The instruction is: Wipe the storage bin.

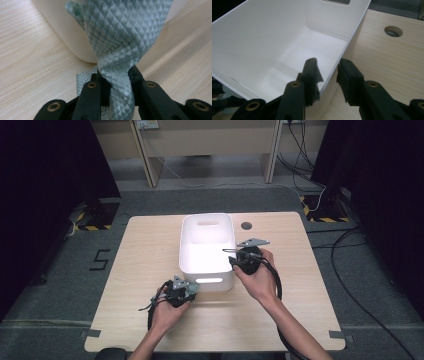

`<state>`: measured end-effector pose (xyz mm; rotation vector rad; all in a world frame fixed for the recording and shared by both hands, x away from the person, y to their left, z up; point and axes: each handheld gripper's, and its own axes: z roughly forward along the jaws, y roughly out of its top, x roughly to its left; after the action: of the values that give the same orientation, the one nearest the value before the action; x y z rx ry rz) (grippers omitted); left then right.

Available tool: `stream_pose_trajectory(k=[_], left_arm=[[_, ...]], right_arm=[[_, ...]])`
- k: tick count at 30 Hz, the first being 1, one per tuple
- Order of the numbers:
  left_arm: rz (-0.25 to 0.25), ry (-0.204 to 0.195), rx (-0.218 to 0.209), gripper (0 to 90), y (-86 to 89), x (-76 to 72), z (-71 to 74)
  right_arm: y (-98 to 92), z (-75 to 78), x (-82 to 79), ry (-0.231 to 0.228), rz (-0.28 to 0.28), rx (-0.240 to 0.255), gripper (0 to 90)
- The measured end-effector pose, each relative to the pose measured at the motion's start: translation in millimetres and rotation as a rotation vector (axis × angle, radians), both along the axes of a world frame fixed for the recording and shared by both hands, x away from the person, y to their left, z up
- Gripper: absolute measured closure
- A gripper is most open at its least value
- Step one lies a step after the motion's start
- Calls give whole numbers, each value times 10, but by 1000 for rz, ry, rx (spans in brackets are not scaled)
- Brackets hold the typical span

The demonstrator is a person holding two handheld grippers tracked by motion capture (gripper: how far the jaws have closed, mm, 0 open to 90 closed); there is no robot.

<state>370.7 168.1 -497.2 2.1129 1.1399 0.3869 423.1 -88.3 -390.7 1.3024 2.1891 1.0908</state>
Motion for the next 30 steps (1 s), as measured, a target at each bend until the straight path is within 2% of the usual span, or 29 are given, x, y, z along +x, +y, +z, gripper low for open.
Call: stream_pose_trajectory(k=[16,30], left_arm=[[-23,-2,-6,771,-173,-3,14],[5,-17,-48,773,-223,-16,50]], right_arm=[[4,-3,0,1,-3,0,673],[3,-7,5,1,-2,5,666]])
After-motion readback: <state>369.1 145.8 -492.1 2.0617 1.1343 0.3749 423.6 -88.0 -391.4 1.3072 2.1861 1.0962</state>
